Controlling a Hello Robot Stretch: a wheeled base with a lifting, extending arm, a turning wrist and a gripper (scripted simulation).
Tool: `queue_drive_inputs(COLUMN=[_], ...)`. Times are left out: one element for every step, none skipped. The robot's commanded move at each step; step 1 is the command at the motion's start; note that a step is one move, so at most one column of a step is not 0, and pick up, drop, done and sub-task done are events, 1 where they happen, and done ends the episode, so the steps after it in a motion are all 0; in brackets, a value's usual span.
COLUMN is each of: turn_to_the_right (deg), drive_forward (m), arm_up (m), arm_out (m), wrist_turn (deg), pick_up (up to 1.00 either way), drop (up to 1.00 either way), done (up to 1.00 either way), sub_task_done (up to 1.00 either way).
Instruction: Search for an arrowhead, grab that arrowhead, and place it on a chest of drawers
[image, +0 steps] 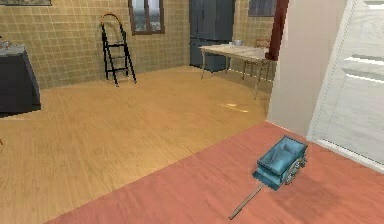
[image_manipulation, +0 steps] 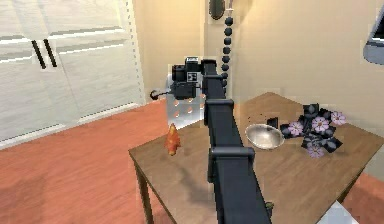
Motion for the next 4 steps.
queue_drive_inputs(turn_to_the_right=[0.0,0.0,0.0,0.0], drive_forward=[0.00,0.00,0.00,0.00], arm_up=[-0.30,0.00,0.10,0.24], arm_out=[0.00,0.00,0.00,0.00], wrist_turn=[0.0,0.0,0.0,0.0], pick_up=[0.00,1.00,0.00,0.00], drop=[0.00,0.00,0.00,0.00], done=[0.00,0.00,0.00,0.00], sub_task_done=[0.00,0.00,0.00,0.00])
